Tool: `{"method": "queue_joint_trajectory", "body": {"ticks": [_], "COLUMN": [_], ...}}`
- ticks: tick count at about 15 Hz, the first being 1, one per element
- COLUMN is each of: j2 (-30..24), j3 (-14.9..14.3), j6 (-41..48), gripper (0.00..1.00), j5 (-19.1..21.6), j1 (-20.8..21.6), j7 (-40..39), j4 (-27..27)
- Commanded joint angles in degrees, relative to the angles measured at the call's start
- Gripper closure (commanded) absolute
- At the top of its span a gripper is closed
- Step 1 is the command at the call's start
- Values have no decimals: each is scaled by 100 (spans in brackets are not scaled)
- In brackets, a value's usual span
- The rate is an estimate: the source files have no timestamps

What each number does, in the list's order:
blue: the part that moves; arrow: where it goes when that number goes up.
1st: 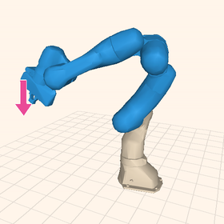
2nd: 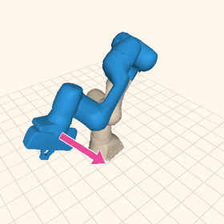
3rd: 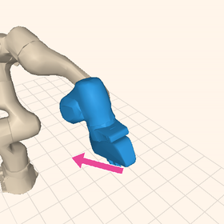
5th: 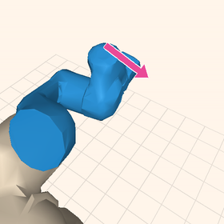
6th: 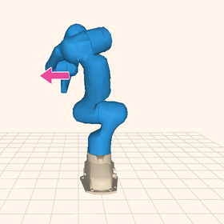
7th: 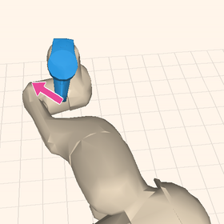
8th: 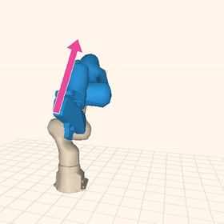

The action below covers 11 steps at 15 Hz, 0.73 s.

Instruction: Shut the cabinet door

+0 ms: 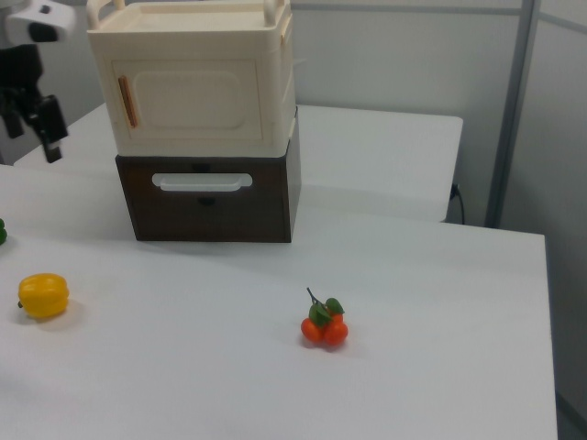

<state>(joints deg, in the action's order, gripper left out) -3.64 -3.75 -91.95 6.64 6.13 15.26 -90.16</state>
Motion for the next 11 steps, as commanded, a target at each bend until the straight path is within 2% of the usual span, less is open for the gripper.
{"method": "queue_joint_trajectory", "body": {"ticks": [1,4,6,9,11], "j2": [-5,56,126,223,188], "j3": [453,471,471,393,173], "j6": [54,-331,-577,-964,-939], "gripper": [0,0,0,0,0], "j5": [-128,-154,-583,-656,-629], "j1": [-182,-173,-156,-182,-182], "j7": [-47,-925,-1619,-1833,-1842], "j4": [-221,-440,-555,-564,-529]}}
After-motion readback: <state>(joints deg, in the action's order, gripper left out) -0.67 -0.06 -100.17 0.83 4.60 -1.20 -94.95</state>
